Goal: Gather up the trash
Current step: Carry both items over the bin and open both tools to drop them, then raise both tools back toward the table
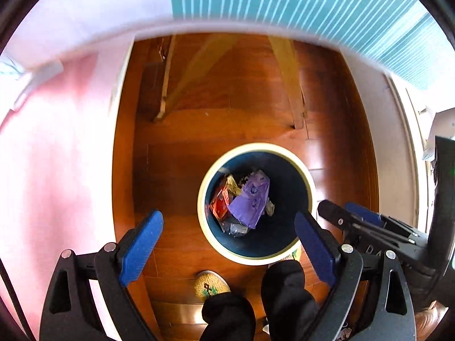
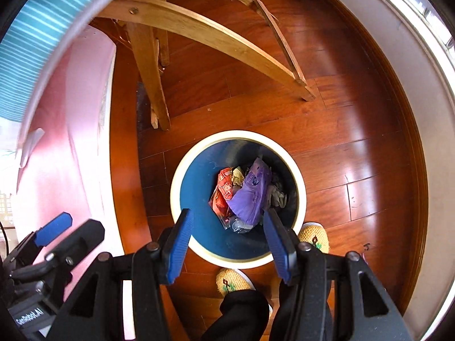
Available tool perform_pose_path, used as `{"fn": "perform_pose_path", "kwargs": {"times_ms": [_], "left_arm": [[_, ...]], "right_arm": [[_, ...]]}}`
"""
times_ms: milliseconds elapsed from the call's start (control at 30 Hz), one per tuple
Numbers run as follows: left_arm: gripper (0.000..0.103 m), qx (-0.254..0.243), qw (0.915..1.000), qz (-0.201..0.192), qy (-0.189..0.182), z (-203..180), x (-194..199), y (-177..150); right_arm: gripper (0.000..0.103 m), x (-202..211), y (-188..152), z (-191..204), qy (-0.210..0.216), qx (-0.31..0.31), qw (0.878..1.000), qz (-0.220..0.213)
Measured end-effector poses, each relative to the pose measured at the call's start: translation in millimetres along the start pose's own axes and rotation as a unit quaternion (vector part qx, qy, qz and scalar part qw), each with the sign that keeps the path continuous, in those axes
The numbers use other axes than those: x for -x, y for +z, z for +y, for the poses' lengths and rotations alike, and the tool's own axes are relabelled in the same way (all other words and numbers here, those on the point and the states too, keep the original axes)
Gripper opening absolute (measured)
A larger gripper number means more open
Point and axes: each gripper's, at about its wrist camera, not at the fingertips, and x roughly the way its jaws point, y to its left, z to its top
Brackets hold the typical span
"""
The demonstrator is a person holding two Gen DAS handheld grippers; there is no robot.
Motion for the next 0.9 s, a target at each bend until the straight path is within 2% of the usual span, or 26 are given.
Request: {"fn": "perform_pose_path", "kwargs": {"times_ms": [267, 600, 733, 900], "left_arm": [[0.093, -0.005, 0.9997, -0.021, 0.013, -9.5, 70.0, 10.4], [0.093, -0.024, 0.9966, -0.075, 0.025, -17.5, 197.2, 20.2], [0.093, -0.034, 0.9917, -0.12, 0.033, -21.0, 263.3, 23.3], [0.093, -0.04, 0.979, -0.194, 0.05, -20.1, 337.6, 27.1]], "right_arm": [[0.052, 62.9, 0.2, 20.4, -0.002, 0.009, 1.0, -0.005], [0.052, 180.3, -4.5, 57.6, -0.007, 0.026, 0.998, -0.051], [0.052, 231.8, -7.6, 70.9, -0.002, 0.02, 0.997, -0.07], [0.052, 292.1, -9.4, 86.8, 0.004, 0.029, 0.993, -0.11]]}}
